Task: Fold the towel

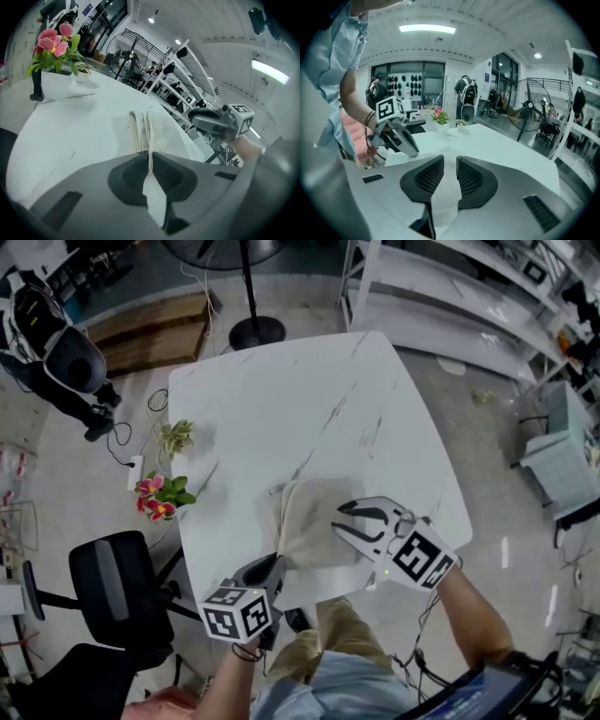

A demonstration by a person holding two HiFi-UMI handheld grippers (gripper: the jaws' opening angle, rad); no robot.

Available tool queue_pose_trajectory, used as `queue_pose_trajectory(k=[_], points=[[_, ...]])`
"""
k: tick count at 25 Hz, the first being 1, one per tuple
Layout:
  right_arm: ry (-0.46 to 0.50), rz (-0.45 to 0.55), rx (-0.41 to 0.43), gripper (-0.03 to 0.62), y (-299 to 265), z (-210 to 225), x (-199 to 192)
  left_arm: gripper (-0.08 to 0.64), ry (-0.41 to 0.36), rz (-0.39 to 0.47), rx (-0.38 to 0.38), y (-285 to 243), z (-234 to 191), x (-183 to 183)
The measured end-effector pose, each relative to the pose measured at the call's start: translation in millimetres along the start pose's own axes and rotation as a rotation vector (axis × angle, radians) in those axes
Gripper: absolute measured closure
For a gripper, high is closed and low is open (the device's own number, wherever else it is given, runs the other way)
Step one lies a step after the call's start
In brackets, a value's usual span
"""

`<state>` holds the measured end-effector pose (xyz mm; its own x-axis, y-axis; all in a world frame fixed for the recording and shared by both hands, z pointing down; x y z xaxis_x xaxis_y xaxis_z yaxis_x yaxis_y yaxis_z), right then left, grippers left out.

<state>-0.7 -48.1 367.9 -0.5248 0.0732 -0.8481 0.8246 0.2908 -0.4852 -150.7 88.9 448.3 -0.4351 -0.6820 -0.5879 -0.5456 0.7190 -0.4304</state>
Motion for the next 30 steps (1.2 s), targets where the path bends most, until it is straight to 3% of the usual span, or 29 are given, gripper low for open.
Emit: queue_pose_trajectory(k=[2,4,8,11,12,13,15,19,22,26,30], points=[[0.068,-0.014,0.008,0.495,-25,24,11,0.531,0.012,0.007,0.008,0,1,-2],[0.111,-0.034,0.071,0.492,-54,41,17,0.531,0.026,0.013,0.016,0,3,-3],[0.101,-0.117,0.324,0.44,-106,49,17,0.531,0.035,0.016,0.032,-1,6,0],[0.086,-0.243,0.516,0.391,-131,44,1,0.531,0.04,0.019,0.036,-3,4,3],[0.1,-0.27,0.556,0.395,-136,42,-4,0.531,0.045,0.021,0.036,-4,3,3],[0.118,-0.274,0.581,0.458,-139,41,-7,0.531,0.049,0.022,0.037,-4,2,3],[0.136,-0.208,0.587,0.502,-138,41,-2,0.531,0.053,0.022,0.04,-4,1,3],[0.192,0.039,0.534,0.502,-121,41,32,0.531,0.046,0.025,0.037,-3,1,4],[0.21,0.111,0.499,0.511,-126,33,42,0.531,0.055,0.036,0.036,-1,-3,5],[0.209,0.072,0.517,0.514,-158,24,37,0.531,0.086,0.051,0.042,-2,-5,4],[0.177,-0.101,0.568,0.486,-197,18,16,0.531,0.131,0.078,0.053,-2,-9,1]])
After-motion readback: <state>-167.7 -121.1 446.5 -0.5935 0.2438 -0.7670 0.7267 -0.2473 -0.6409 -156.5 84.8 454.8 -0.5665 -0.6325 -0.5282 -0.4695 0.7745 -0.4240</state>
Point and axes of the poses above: the fingertips, and each gripper's own axes: y backward along the fingers, z to its right, x out of its top, the point moved 7 cm from there along y, backward along the fingers, and after that the axes turned 14 degrees about -x, right-handed, at the moved point
